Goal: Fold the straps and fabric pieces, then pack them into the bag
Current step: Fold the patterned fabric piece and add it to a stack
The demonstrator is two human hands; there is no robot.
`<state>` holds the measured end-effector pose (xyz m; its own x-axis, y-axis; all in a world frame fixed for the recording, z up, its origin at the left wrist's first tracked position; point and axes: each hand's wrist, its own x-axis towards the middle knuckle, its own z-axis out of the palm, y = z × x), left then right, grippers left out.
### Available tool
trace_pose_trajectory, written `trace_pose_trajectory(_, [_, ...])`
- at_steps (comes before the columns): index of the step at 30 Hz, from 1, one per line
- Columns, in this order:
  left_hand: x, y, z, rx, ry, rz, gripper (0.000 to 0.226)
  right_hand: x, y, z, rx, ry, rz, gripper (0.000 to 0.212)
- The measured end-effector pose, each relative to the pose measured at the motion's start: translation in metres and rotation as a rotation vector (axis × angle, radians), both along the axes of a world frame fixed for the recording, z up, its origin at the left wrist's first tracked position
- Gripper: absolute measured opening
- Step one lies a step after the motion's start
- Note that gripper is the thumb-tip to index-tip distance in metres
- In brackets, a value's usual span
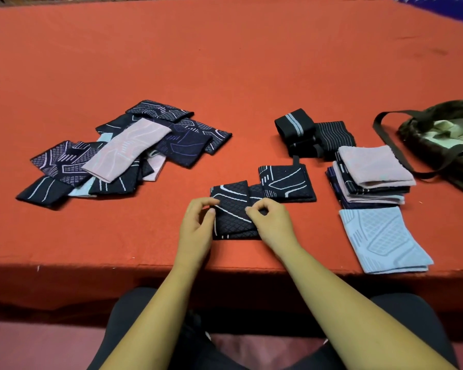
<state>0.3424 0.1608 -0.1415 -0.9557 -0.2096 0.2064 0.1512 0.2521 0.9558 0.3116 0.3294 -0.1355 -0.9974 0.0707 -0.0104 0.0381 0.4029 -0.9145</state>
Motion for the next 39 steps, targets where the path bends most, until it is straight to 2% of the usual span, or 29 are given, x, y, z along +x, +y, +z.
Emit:
trace_pose_trajectory(3, [-0.006, 0.0, -0.004, 0.02, -0.073, 0.096, 0.027, 0.003, 0.005, 0.001, -0.102, 0.01, 0.005, 0.021])
trace_pose_trajectory(7, [-0.013, 0.008, -0.009, -0.122, -0.121, 0.074, 0.034, 0.007, 0.012, 0.002, -0.275, 0.022, 0.031, 0.019])
trace_pose_trajectory(10, [-0.014, 0.012, -0.005, 0.019, -0.171, 0.062, 0.037, 0.009, 0.015, 0.005, -0.429, 0.028, 0.061, 0.025])
trace_pose_trajectory(13, [-0.014, 0.011, 0.0, 0.163, -0.19, 0.043, 0.046, 0.014, 0.015, 0.012, -0.716, -0.041, 0.106, 0.029])
trace_pose_trajectory(15, [-0.013, 0.011, 0.007, 0.334, -0.216, 0.001, 0.047, 0.02, 0.014, 0.019, -0.841, -0.094, 0.157, 0.033])
trace_pose_trajectory(17, [-0.009, 0.013, 0.014, 0.535, -0.239, -0.066, 0.042, 0.026, 0.011, 0.021, -0.879, -0.108, 0.2, 0.03])
trace_pose_trajectory(19, [-0.003, 0.018, 0.02, 0.674, -0.241, -0.082, 0.032, 0.029, 0.009, 0.021, -0.815, -0.1, 0.21, 0.024])
trace_pose_trajectory(20, [0.0, 0.021, 0.021, 0.684, -0.229, -0.063, 0.026, 0.03, 0.01, 0.021, -0.712, -0.084, 0.202, 0.02])
trace_pose_trajectory(22, [0.006, 0.024, 0.024, 0.656, -0.194, -0.029, 0.02, 0.031, 0.011, 0.023, -0.466, -0.034, 0.187, 0.015])
trace_pose_trajectory(25, [0.011, 0.025, 0.028, 0.571, -0.18, -0.037, 0.019, 0.032, 0.012, 0.029, -0.313, 0.079, 0.146, 0.012])
trace_pose_trajectory(28, [0.013, 0.022, 0.029, 0.434, -0.168, -0.08, 0.029, 0.034, 0.011, 0.035, -0.149, 0.151, 0.127, 0.012])
trace_pose_trajectory(31, [0.015, 0.024, 0.033, 0.428, -0.147, -0.153, 0.035, 0.036, 0.011, 0.036, -0.087, 0.146, 0.113, 0.019])
trace_pose_trajectory(34, [0.017, 0.023, 0.037, 0.521, -0.173, -0.246, 0.024, 0.04, 0.014, 0.038, -0.139, 0.102, 0.083, 0.022])
trace_pose_trajectory(39, [0.015, 0.014, 0.041, 0.588, -0.252, -0.284, 0.02, 0.042, 0.022, 0.042, -0.028, 0.097, 0.046, 0.023])
